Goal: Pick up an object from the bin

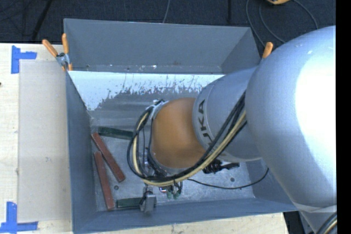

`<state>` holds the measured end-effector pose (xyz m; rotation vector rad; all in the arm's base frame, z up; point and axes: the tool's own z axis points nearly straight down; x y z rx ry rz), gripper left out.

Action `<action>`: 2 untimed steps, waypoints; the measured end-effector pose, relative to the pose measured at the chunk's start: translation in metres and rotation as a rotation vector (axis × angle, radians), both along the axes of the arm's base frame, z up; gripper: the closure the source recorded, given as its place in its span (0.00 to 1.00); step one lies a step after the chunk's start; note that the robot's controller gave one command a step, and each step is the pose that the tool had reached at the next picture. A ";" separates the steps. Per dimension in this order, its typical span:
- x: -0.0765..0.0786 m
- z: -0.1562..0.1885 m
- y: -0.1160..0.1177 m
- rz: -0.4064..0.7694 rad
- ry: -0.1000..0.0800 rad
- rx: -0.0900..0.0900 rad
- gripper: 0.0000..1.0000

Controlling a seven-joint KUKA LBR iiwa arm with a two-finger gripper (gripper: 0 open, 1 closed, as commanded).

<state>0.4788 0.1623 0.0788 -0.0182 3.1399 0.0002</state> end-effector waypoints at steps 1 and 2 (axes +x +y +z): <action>-0.001 -0.007 0.065 0.328 0.002 -0.003 1.00; -0.001 -0.007 0.065 0.328 0.002 -0.002 1.00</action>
Offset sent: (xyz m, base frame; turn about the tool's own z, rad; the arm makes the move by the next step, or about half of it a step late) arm 0.0000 0.0000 0.0000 0.0000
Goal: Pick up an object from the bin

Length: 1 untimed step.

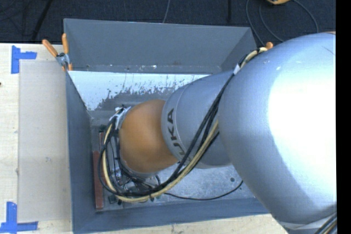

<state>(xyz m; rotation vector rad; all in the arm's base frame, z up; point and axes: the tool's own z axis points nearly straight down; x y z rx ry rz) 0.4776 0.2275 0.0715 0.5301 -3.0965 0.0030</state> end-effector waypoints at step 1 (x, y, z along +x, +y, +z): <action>0.003 -0.002 0.017 -0.295 -0.001 0.002 0.00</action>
Offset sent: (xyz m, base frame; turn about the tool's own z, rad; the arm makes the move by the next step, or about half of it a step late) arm 0.0000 0.0000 0.0000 0.0000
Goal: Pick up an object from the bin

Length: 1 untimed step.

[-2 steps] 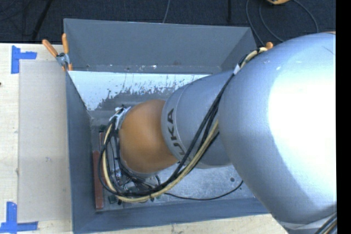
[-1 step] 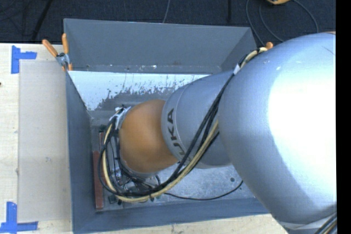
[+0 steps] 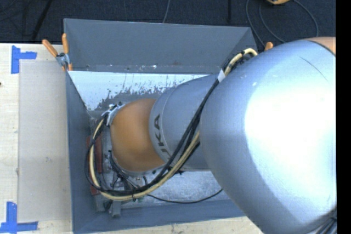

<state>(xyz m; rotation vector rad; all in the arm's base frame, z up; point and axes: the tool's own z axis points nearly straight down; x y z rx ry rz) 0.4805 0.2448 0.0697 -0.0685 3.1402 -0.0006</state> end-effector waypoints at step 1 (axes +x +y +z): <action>0.000 0.001 0.000 0.000 0.003 0.000 1.00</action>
Offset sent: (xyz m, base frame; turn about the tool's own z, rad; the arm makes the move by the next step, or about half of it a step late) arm 0.0000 0.0000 0.0000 0.0000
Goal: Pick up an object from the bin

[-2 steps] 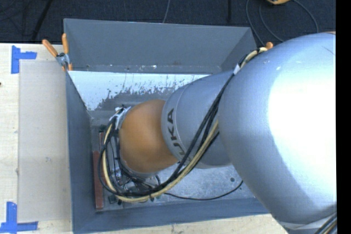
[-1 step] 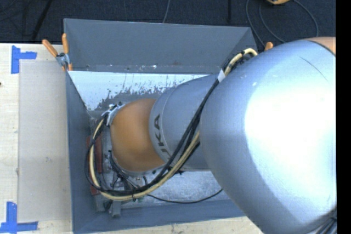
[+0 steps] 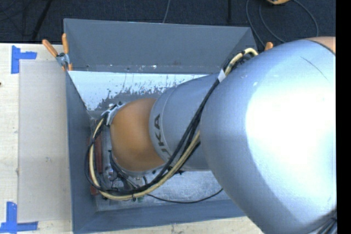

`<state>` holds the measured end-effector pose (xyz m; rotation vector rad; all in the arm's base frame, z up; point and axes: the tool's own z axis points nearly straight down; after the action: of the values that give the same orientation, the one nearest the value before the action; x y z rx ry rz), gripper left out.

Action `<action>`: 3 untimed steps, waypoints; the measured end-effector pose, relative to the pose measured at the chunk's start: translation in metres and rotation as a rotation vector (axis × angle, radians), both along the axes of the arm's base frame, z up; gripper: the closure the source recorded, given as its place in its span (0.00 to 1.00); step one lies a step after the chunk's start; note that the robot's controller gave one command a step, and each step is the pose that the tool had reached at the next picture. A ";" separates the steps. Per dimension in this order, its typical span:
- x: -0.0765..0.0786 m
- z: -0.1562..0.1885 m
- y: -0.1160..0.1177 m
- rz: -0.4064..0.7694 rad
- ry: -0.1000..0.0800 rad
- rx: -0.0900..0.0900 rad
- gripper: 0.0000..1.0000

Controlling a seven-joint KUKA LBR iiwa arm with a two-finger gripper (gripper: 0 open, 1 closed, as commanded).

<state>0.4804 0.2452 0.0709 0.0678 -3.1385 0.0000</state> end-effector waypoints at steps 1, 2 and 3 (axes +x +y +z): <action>0.000 0.000 0.000 0.000 0.000 0.000 1.00; -0.001 0.057 -0.004 -0.003 0.004 -0.003 1.00; -0.001 0.079 -0.004 -0.003 0.000 -0.001 1.00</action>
Offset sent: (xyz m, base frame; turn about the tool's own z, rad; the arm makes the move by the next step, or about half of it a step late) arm 0.0004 -0.0044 0.1293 0.0046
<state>0.4796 0.2407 0.1496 0.0623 -3.1385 0.0018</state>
